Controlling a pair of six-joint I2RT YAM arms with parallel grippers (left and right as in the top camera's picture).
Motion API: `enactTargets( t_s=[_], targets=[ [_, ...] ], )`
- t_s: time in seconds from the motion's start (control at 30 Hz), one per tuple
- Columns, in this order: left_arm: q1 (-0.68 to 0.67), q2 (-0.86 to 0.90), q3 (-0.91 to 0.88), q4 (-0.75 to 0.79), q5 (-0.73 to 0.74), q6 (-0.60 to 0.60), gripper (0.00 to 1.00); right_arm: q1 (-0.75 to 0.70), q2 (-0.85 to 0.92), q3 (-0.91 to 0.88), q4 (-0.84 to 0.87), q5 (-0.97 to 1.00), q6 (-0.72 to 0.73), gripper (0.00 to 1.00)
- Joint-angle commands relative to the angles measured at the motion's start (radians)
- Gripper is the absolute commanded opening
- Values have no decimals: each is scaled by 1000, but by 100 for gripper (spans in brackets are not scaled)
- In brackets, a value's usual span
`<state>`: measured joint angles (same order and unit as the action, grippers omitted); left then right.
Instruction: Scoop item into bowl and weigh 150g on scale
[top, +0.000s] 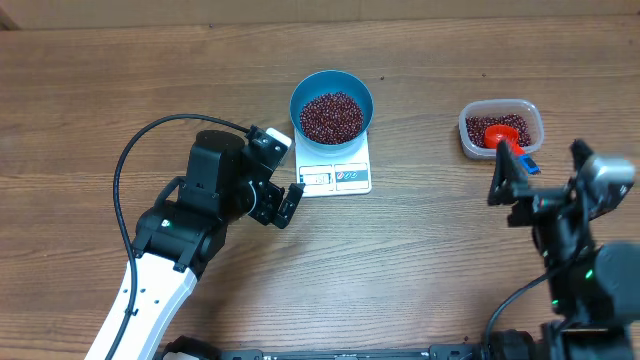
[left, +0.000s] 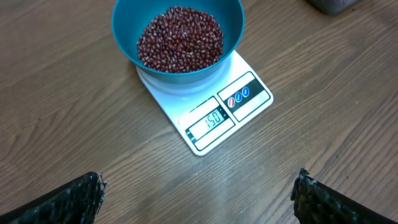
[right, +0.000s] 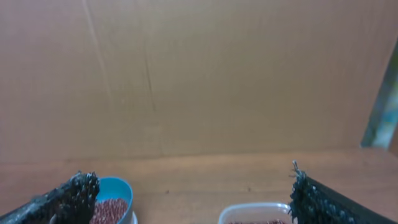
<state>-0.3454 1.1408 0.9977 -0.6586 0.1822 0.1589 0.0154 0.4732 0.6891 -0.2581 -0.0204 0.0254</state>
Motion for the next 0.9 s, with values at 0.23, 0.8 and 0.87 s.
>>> enactTargets(
  t_s=[0.23,0.8,0.87],
  targets=[
    [-2,-2,21,1,-6,-10,99,-6,-254,-407,275,-42,3,100],
    [-2,-2,21,1,-6,-10,100,-6,-471,-681,315,-86,3,100],
    [-2,-2,21,1,-6,-10,99,-6,-471,-681,287,-84,2,100]
  ],
)
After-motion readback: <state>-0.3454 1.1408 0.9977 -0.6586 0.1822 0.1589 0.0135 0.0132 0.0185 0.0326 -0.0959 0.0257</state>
